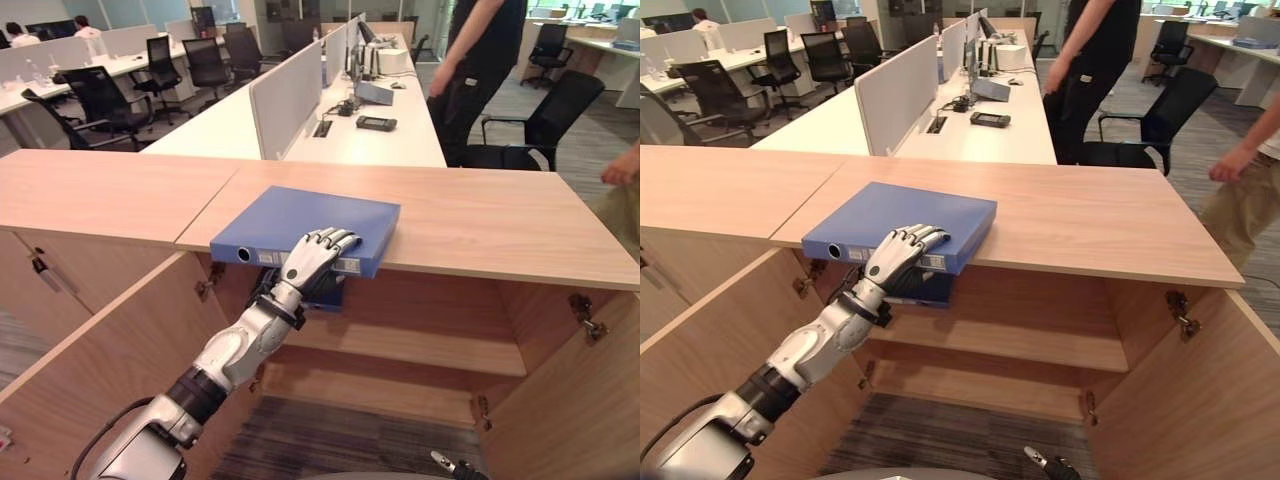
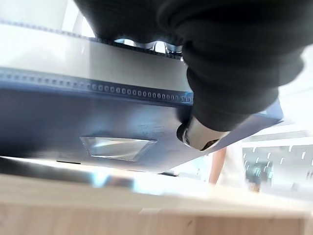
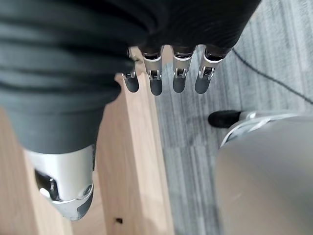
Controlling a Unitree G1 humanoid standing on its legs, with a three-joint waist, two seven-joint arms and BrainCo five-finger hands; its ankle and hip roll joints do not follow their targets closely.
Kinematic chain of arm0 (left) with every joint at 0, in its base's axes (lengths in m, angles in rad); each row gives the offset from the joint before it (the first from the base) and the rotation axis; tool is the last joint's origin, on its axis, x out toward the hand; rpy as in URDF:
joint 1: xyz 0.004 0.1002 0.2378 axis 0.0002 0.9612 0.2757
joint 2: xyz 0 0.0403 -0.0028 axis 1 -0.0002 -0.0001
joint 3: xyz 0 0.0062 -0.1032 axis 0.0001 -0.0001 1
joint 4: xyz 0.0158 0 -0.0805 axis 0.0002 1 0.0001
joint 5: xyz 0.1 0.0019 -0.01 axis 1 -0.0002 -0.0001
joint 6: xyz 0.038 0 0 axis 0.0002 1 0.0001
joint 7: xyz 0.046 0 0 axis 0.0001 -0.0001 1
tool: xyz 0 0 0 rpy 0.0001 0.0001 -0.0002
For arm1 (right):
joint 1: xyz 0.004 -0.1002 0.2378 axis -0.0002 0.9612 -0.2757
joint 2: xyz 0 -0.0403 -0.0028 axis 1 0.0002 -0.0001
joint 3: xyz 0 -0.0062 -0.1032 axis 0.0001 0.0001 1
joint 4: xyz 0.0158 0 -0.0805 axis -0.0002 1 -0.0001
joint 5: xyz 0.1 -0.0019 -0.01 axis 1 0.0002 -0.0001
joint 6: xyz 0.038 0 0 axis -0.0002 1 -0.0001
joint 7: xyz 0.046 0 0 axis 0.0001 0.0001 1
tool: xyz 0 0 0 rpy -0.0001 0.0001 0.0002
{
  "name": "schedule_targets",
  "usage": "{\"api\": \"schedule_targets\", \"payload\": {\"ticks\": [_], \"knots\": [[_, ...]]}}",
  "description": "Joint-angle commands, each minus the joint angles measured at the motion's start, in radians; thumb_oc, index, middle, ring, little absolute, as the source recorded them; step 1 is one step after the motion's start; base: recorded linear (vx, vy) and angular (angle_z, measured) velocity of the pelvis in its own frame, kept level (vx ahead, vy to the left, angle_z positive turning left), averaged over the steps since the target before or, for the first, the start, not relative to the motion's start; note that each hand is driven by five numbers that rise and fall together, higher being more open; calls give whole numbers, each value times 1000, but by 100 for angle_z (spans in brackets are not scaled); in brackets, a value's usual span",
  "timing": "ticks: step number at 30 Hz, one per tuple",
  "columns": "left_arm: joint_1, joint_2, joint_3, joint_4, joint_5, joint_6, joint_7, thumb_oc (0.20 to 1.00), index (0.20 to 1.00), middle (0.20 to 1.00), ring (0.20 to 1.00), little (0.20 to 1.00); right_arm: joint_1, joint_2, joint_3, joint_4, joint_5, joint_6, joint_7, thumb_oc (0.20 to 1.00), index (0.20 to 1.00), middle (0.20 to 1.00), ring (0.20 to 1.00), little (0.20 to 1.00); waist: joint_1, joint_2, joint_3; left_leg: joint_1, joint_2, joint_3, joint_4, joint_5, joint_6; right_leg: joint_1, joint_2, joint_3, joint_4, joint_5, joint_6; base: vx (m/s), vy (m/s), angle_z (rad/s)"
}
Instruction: Put the empty folder in the office cabinet
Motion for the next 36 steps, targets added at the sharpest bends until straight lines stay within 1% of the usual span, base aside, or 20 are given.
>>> {"api": "schedule_targets", "payload": {"ticks": [1,2,3,4,6,7,8,9,16,17,22,25,28,33,36], "knots": [[57,-25,51,-27,-367,-12,-133,200,200,200,200,200,-94,53,-25,35,72,-52,20,1000,1000,1000,1000,1000,11,-50,58,17,-36,-77,12,-57,20,61,50,-29,10,-48,-6,14,-7,13],[131,-23,106,-116,-532,-17,-177,200,200,200,200,200,-93,50,-37,-3,101,-62,32,1000,1000,1000,1000,1000,19,-47,62,19,-36,-80,12,-62,20,64,52,-34,11,-53,-5,-10,-5,15],[192,-13,156,-190,-648,-16,-225,200,200,200,200,200,-90,49,-53,-30,131,-71,45,1000,1000,1000,1000,1000,23,-48,62,12,-39,-83,12,-56,22,60,51,-39,10,-48,-5,-8,-6,8],[195,-12,158,-192,-649,-14,-226,200,200,200,200,200,-89,50,-52,-30,131,-71,45,1000,1000,1000,1000,1000,22,-48,61,11,-39,-83,12,-56,22,60,51,-39,10,-48,-5,-23,4,13],[280,-5,214,-269,-819,-4,-275,200,200,200,200,200,-86,44,-77,-66,164,-82,60,1000,1000,1000,1000,1000,31,-43,63,10,-41,-88,12,-55,24,61,50,-44,9,-49,-4,-6,13,14],[282,-5,216,-271,-820,-3,-276,200,200,200,200,200,-86,44,-76,-67,164,-82,60,1000,1000,1000,1000,1000,30,-44,62,10,-41,-88,12,-55,24,61,50,-45,9,-49,-4,12,13,11],[327,-8,244,-302,-921,5,-293,200,200,200,200,200,-83,40,-86,-91,174,-86,64,1000,1000,1000,1000,1000,38,-40,65,16,-39,-90,12,-61,23,68,52,-46,9,-53,-3,2,5,6],[330,-7,247,-306,-924,7,-295,200,200,200,200,200,-82,40,-85,-92,174,-86,64,1000,1000,1000,1000,1000,36,-42,63,12,-41,-90,12,-56,25,65,50,-47,8,-49,-4,5,8,4],[430,-38,341,-364,-1172,35,-316,200,200,200,200,200,-65,24,-105,-170,199,-93,83,1000,1000,1000,1000,1000,47,-35,62,13,-45,-101,12,-57,26,75,48,-53,7,-55,-5,-1,2,1],[448,-50,373,-366,-1203,34,-309,200,200,200,200,200,-61,21,-109,-186,205,-95,91,1000,1000,1000,1000,1000,50,-33,59,15,-46,-102,12,-58,27,75,48,-55,7,-56,-6,0,0,0],[486,-92,442,-342,-1282,25,-282,200,200,200,200,200,-41,12,-126,-238,224,-90,104,1000,1000,1000,1000,1000,57,-29,63,24,-46,-104,12,-62,25,86,50,-55,7,-62,-10,0,0,0],[516,-114,491,-328,-1288,25,-270,200,200,200,200,200,-23,0,-141,-272,227,-86,115,1000,1000,1000,1000,1000,60,-31,62,19,-48,-106,12,-57,25,82,49,-56,7,-61,-12,0,0,0],[537,-130,519,-314,-1303,24,-269,200,200,200,200,200,-11,-9,-157,-298,236,-84,118,1000,1000,1000,1000,1000,61,-31,64,19,-48,-106,12,-57,25,82,49,-56,7,-62,-13,-2,0,1],[565,-150,566,-305,-1276,23,-256,200,200,200,200,200,9,-25,-182,-373,247,-85,120,1000,1000,1000,1000,1000,65,-32,68,22,-47,-107,12,-57,26,84,51,-57,7,-63,-15,-2,-3,2],[573,-150,600,-291,-1238,25,-237,200,200,200,200,200,12,-47,-216,-418,245,-90,99,1000,1000,1000,1000,1000,69,-32,71,24,-45,-110,12,-62,25,87,53,-58,7,-67,-17,-1,-3,1]]}}
